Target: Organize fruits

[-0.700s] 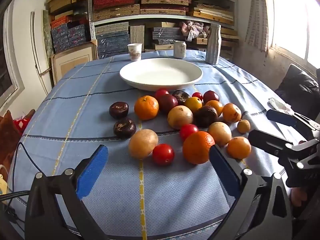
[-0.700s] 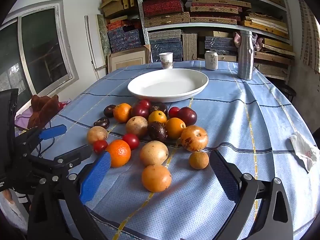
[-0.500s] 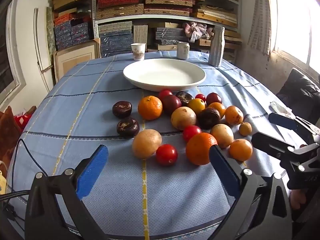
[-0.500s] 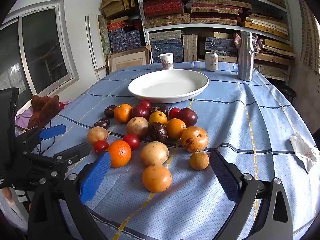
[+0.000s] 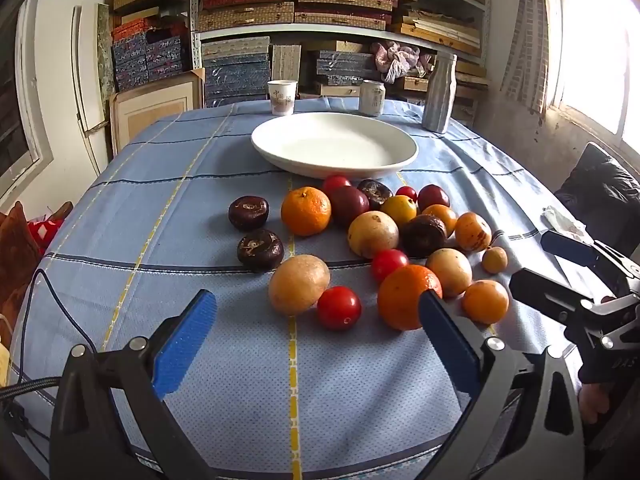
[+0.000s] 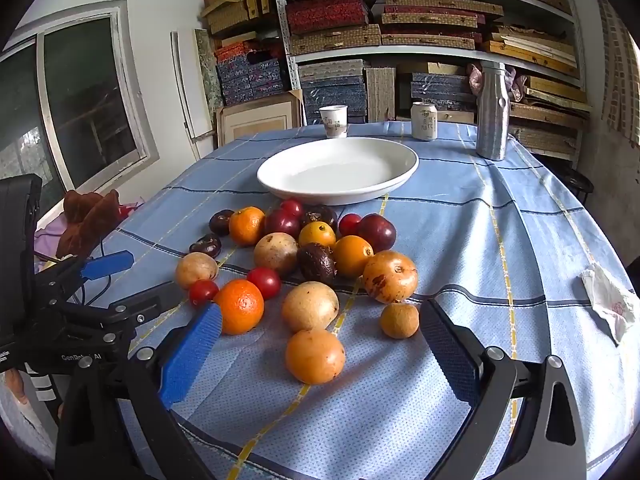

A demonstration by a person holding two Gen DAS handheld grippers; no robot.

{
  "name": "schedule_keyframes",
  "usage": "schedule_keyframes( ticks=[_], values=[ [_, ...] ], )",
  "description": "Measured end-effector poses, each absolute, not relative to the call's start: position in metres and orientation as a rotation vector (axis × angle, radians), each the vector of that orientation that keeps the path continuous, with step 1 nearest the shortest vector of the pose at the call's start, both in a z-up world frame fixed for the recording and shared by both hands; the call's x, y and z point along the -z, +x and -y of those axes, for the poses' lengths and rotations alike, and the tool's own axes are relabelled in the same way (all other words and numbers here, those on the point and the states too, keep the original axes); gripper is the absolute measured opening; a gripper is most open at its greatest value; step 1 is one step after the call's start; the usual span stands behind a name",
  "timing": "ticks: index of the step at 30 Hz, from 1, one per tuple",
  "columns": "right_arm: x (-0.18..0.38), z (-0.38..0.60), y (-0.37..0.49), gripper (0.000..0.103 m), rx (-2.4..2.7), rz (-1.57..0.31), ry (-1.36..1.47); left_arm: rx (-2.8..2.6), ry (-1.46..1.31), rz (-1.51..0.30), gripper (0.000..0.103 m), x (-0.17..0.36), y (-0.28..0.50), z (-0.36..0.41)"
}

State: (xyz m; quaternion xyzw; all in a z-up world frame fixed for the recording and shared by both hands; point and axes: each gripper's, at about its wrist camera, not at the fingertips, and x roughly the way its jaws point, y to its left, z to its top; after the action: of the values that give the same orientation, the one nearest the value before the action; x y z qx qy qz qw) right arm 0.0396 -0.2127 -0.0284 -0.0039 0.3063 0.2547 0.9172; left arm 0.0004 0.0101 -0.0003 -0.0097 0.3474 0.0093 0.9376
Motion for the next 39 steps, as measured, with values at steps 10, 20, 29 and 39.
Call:
schedule_keyframes(
  ticks=[10,20,29,39],
  values=[
    [0.0287,0.2125,0.0399,0.100,-0.525,-0.631,-0.006,-0.024,-0.028,-0.713,0.099,0.0009,0.0021,-0.0115],
    [0.0289,0.2125,0.0398,0.100,-0.525,-0.631,-0.005,-0.023,-0.030,-0.714,0.099,0.0016,0.0023,-0.0115],
    [0.0287,0.2127,0.0398,0.100,-0.526,-0.632,-0.005,-0.023,-0.031,-0.715,0.099,0.0018,0.0023,-0.0116],
    [0.0288,0.2128,0.0398,0.100,-0.526,-0.632,-0.004,-0.023,-0.030,-0.715,0.099,0.0018,0.0024,-0.0117]
  ],
)
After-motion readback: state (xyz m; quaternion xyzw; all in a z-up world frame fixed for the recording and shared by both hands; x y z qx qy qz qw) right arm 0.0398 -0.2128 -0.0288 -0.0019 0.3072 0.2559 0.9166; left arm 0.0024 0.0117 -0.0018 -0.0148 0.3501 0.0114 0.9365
